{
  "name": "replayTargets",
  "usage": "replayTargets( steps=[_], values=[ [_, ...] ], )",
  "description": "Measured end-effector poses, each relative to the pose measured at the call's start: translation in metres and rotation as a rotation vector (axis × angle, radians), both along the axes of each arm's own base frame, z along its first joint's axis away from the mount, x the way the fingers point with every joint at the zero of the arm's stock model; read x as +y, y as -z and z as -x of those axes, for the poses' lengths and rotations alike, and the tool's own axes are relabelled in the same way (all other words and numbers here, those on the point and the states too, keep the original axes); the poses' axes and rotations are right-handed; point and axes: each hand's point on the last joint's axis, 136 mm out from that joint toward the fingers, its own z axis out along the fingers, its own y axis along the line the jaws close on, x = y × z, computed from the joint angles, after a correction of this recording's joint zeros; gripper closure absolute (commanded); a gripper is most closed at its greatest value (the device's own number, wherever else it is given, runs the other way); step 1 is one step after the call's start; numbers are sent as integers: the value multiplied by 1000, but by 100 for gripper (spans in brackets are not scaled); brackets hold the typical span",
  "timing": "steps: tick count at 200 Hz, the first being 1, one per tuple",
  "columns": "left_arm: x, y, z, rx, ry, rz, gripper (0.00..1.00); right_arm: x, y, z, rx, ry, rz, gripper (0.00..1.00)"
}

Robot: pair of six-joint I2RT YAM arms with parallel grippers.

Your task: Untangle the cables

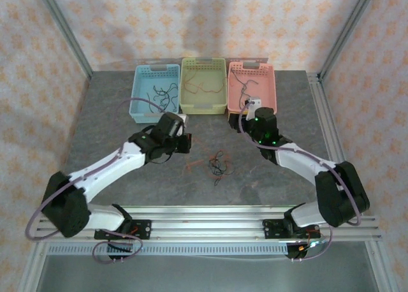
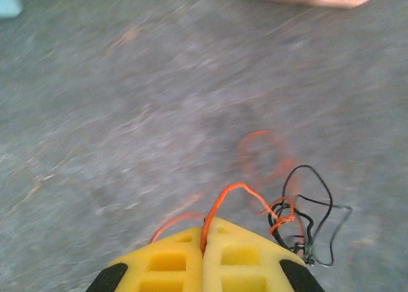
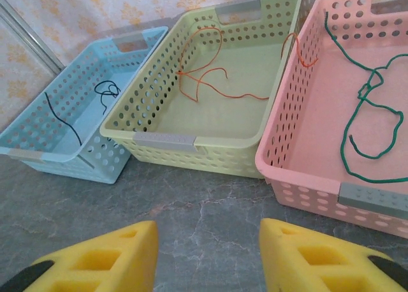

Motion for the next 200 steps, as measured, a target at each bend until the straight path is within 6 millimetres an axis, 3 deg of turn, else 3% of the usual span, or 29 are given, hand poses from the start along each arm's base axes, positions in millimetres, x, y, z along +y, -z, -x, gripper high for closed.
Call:
replayTargets(
  steps=[17, 35, 75, 116, 142, 200],
  values=[
    [15, 27, -4, 56, -46, -88, 100, 4, 3, 7, 9, -38, 27, 56],
    [26, 41, -8, 87, -78, -119, 100, 15, 12, 18, 20, -106, 56, 58],
    [33, 49, -10, 96, -97, -120, 100, 44, 51, 42, 68, -293, 171, 59],
    [34, 56, -7, 103, -94, -120, 100, 77, 101, 76, 142, -526, 278, 52],
    [33, 56, -8, 95, -94, -115, 100, 87, 111, 83, 151, -622, 322, 49],
    [33, 55, -8, 93, -93, -111, 100, 113, 112, 82, 110, -766, 363, 42]
  ],
)
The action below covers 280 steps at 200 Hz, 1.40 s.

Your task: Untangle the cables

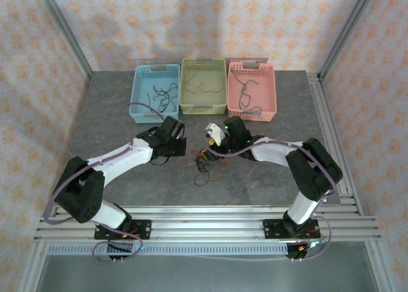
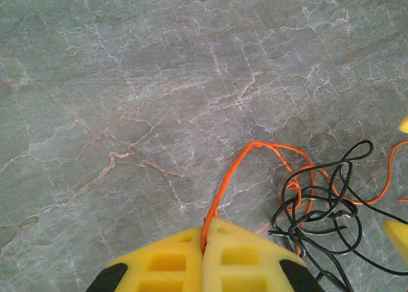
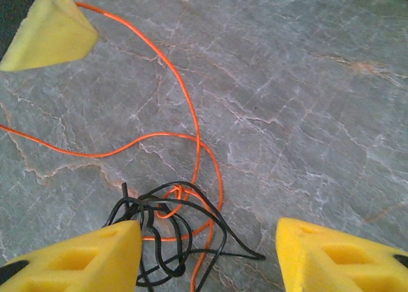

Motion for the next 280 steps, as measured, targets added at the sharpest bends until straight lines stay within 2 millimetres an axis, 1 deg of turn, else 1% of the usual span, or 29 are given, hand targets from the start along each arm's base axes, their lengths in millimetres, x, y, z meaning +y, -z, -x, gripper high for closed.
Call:
replayTargets(
  steps=[24, 46, 56, 69, 98, 106, 130, 152, 169, 183, 196, 209, 228, 248, 268, 280],
  values=[
    [0, 0, 0, 0, 0, 0, 100, 9, 7, 1, 0, -54, 35, 42],
    [0, 0, 0, 0, 0, 0, 100, 13, 14, 4, 7, -82, 59, 46],
    [0, 0, 0, 0, 0, 0, 100, 14, 15, 4, 10, -88, 66, 51],
    [0, 0, 0, 0, 0, 0, 100, 15, 17, 3, 10, -95, 73, 61],
    [0, 0, 0, 0, 0, 0, 100, 16, 19, 1, 4, -102, 79, 94],
    [0, 0, 0, 0, 0, 0, 100, 16, 19, 1, 12, -94, 75, 99],
    [0, 0, 0, 0, 0, 0, 100, 16, 17, -1, -11, -83, 54, 100],
    [0, 0, 0, 0, 0, -1, 100, 8, 14, 2, -46, -43, 37, 100],
    [0, 0, 0, 0, 0, -1, 100, 2, 3, 2, -90, 2, 8, 100],
    [0, 0, 0, 0, -1, 0, 100, -2, -11, -4, -131, 59, -35, 100],
    [0, 0, 0, 0, -1, -1, 100, -11, -27, -12, -171, 132, -82, 100],
    [0, 0, 0, 0, -1, -1, 100, -26, -42, -21, -207, 219, -127, 100],
    [0, 0, 0, -1, -1, -1, 100, -54, -63, -34, -247, 363, -191, 100],
    [1, 0, -1, -3, -6, -5, 100, -81, -84, -43, -283, 505, -250, 100],
    [8, 0, 0, -18, -32, -10, 100, -99, -106, -42, -323, 606, -318, 100],
    [18, -3, 2, -37, -68, -6, 100, -107, -115, -43, -339, 662, -357, 100]
  ],
)
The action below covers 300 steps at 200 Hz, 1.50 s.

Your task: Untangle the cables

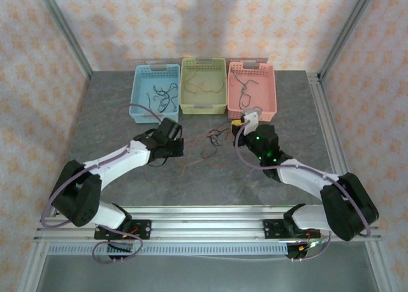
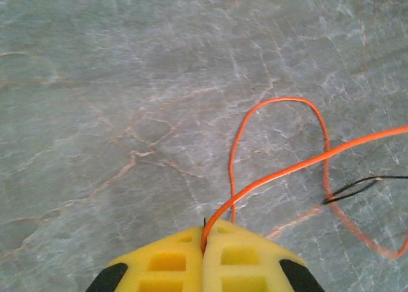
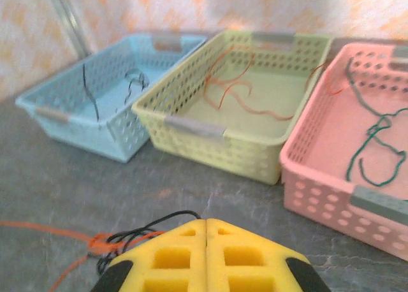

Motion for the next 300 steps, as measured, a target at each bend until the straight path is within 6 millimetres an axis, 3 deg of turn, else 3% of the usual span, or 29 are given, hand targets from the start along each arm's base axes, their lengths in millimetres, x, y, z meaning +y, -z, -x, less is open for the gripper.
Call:
replayTargets(
  steps=[21, 49, 83, 145, 172, 227, 260, 284, 300],
  values=[
    [29, -9, 2, -36, -99, 21, 100, -13, 0, -5, -12, 85, -32, 100],
    [83, -24, 1, -100, -283, 48, 100, -32, 24, -10, 9, 202, -18, 100],
    [138, -47, 13, -189, -478, 82, 100, -57, 41, -12, 4, 337, 10, 100],
    [203, -94, 47, -389, -734, 120, 100, -97, 51, -15, -52, 562, 28, 100],
    [200, -89, 44, -374, -722, 142, 100, -104, 51, -14, -67, 599, 23, 100],
    [187, -26, 39, -189, -691, 162, 100, -108, 41, -16, -104, 624, -7, 100],
    [173, -23, 27, -195, -649, 241, 100, -87, 30, -18, -135, 510, -63, 100],
    [159, -31, 18, -236, -605, 267, 100, -57, 23, -13, -147, 373, -70, 100],
    [148, -34, 13, -262, -570, 273, 100, -34, 5, -10, -165, 280, -97, 100]
  ],
)
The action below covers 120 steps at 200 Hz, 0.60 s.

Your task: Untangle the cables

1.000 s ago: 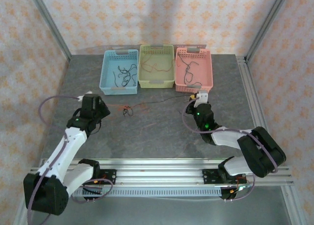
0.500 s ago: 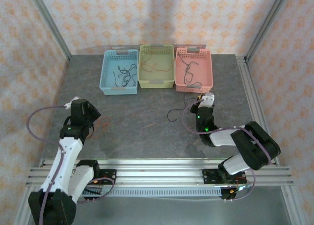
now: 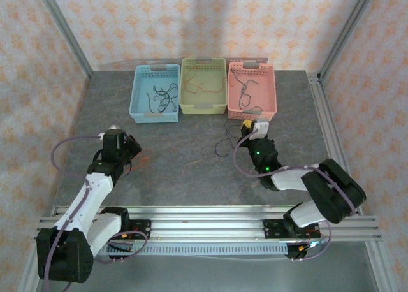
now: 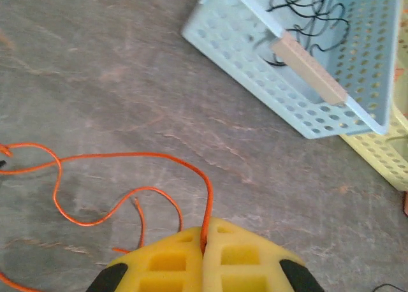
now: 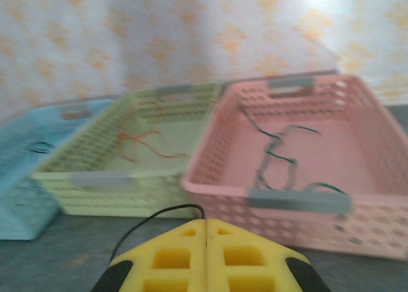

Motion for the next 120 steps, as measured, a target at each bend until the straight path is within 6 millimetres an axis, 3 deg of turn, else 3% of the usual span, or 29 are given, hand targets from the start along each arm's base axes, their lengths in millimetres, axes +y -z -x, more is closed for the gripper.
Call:
replayTargets(
  steps=[17, 73, 100, 120],
  values=[
    [-7, 0, -4, -11, 19, -6, 100, 24, -35, 0, -46, -86, -30, 100],
    [-4, 8, -11, 0, -2, -17, 100, 95, -184, -11, -199, -302, -130, 100],
    [-3, 7, -11, -1, -9, -18, 100, 128, -236, -41, -233, -342, -174, 100],
    [-4, 7, -11, -2, -9, -24, 100, 154, -256, -72, -246, -354, -197, 100]
  ],
)
